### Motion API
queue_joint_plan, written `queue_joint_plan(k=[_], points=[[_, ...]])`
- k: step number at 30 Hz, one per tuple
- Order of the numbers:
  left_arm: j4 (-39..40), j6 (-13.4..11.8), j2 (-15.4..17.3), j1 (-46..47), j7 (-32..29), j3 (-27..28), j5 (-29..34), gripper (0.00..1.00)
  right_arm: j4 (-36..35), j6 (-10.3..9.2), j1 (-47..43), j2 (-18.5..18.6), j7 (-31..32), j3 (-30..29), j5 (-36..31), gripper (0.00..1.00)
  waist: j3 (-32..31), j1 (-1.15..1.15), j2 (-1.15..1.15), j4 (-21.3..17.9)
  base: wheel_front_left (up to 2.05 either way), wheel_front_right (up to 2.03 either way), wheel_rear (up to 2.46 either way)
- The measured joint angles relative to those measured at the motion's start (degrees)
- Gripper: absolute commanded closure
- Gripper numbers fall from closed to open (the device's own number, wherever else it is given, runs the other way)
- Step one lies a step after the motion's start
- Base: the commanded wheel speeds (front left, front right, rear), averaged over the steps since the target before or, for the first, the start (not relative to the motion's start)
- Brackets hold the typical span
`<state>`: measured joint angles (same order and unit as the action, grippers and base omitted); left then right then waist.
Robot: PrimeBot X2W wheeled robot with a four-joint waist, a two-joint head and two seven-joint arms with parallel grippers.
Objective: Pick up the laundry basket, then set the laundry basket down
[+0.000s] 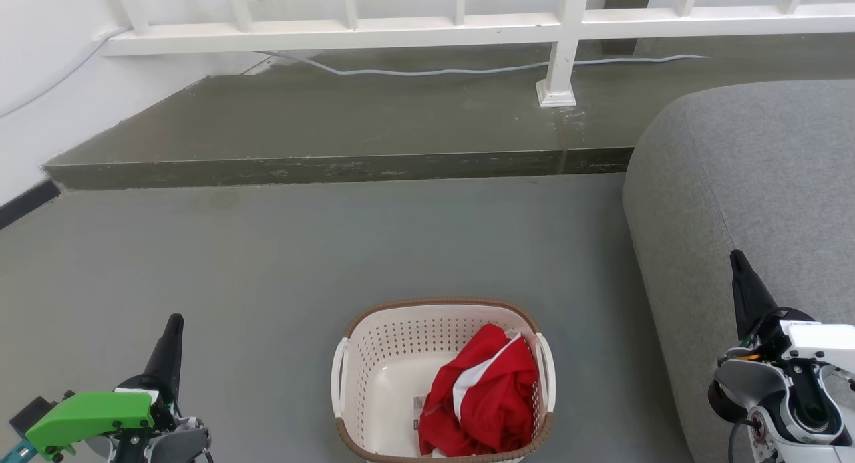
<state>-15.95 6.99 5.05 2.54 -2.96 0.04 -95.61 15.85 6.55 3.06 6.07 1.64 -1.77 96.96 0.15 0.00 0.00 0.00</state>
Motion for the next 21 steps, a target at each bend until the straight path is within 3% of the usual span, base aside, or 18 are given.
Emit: queue_joint_plan(k=[21], points=[[-0.04,0.0,-0.1,0.03,-0.01,0.09,0.0,1.0,0.12,0.02,0.01,-0.16,0.0,-0.12,-0.01,1.0,0.0,0.0,0.0,0.0,0.0,0.0,0.0]])
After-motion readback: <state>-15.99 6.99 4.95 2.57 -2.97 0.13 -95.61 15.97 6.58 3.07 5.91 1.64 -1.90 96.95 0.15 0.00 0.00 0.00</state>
